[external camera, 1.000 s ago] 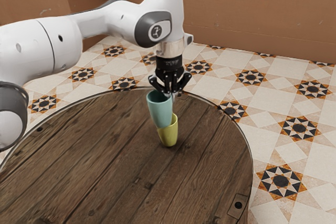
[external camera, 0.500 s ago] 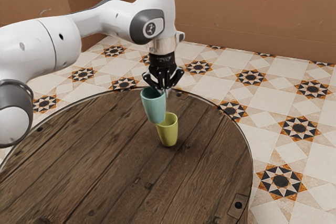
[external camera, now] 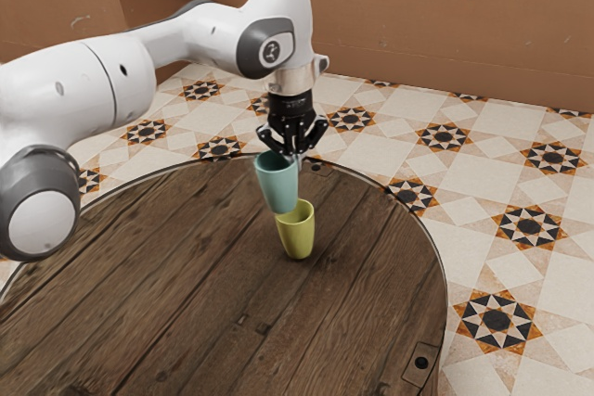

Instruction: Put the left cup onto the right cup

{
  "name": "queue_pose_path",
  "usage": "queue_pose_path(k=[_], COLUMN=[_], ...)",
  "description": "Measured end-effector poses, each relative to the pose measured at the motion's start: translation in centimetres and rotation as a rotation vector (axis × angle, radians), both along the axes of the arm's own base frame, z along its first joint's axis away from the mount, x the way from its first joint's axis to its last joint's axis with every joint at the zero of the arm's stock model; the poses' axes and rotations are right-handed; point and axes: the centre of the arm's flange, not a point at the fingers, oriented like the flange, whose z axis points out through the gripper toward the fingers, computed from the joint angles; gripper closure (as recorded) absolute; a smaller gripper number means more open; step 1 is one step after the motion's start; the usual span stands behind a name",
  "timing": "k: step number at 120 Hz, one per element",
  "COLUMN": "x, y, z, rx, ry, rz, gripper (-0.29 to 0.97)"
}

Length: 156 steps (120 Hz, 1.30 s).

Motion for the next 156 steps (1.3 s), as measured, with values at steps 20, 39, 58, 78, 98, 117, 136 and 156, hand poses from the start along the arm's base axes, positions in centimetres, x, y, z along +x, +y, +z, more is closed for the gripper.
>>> queue_pose_path(k=[20, 39, 58, 78, 98, 117, 136, 156], x=[0.8, 1.6, 2.2, 2.4, 2.5, 2.6, 2.6, 2.4], y=[-0.6, -1.3, -1.6, -1.3, -0.7, -0.2, -0.1, -0.3], z=[-0.4, -0.5, -1.3, -1.9, -2.0, -2.2, -2.4, -2.4], rx=[-0.005, -0.014, -0.016, -0.014, -0.014, -0.014, -0.014, -0.014], ry=[-0.011, -0.026, -0.027, -0.021, -0.021, -0.019, -0.014, -0.015], rz=[-0.011, -0.027, -0.035, -0.034, -0.033, -0.031, -0.034, -0.04], gripper=[0.78, 0.78, 0.78, 0.78, 0.78, 0.78, 0.78, 0.79])
